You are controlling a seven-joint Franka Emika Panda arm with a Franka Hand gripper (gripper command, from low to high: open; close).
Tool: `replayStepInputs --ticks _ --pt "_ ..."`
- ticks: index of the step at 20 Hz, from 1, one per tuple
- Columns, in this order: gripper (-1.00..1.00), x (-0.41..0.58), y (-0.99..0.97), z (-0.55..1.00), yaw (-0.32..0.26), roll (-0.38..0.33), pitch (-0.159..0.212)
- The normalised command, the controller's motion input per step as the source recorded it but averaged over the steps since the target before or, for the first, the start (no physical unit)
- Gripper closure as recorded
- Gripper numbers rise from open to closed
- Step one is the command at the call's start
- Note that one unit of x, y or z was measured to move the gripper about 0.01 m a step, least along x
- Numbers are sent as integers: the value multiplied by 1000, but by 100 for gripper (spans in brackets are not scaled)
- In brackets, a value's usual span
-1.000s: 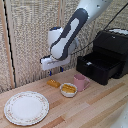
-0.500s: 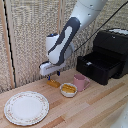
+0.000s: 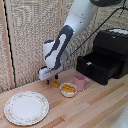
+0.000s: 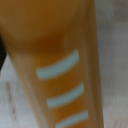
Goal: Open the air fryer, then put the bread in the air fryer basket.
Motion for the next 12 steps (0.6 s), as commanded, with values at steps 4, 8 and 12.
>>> replayStepInputs --ticks 4,8,12 --pt "100 315 143 -6 99 6 172" --pt "100 101 324 -89 5 17 200" --pt "100 -9 403 -191 0 0 147"
